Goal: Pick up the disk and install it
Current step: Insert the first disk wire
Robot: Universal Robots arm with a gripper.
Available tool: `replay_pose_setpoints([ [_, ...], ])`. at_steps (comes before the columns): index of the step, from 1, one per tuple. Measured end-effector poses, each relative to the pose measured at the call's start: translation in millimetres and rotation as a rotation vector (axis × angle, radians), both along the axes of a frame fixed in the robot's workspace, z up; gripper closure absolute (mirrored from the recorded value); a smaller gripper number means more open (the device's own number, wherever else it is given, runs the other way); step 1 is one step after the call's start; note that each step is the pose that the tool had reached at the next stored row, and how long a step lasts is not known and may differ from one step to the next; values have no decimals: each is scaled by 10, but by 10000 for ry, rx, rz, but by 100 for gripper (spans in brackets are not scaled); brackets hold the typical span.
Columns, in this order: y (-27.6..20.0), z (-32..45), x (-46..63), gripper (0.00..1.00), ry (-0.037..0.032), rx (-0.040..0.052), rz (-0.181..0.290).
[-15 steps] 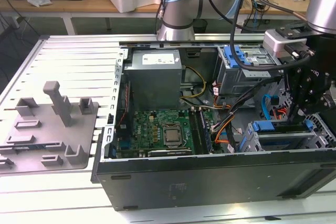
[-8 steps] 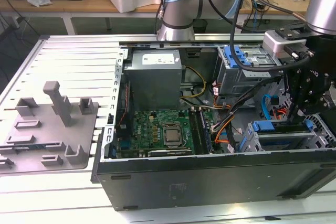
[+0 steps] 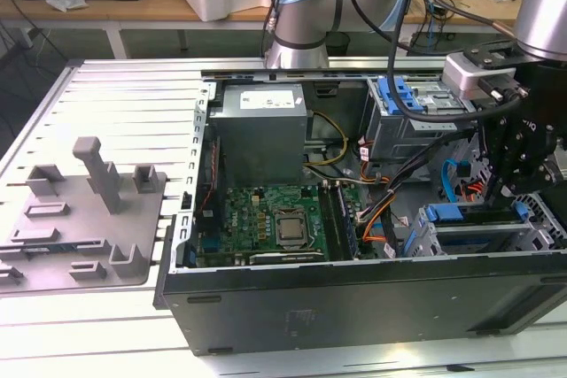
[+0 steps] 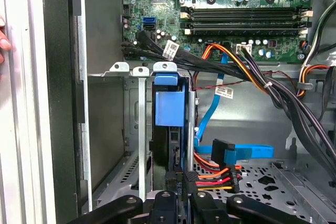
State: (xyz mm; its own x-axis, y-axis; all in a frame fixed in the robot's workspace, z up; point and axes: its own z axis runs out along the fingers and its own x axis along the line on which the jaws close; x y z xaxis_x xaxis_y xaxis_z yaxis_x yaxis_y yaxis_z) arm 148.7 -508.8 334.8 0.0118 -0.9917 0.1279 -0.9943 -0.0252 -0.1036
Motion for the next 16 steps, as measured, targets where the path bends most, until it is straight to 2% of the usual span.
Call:
replay_pose_setpoints([
  [13, 1, -13, 0, 83, 1, 13, 0],
  [14, 1, -17, 0, 82, 2, 21, 1],
  [16, 1, -11, 0, 69, -1, 6, 1],
])
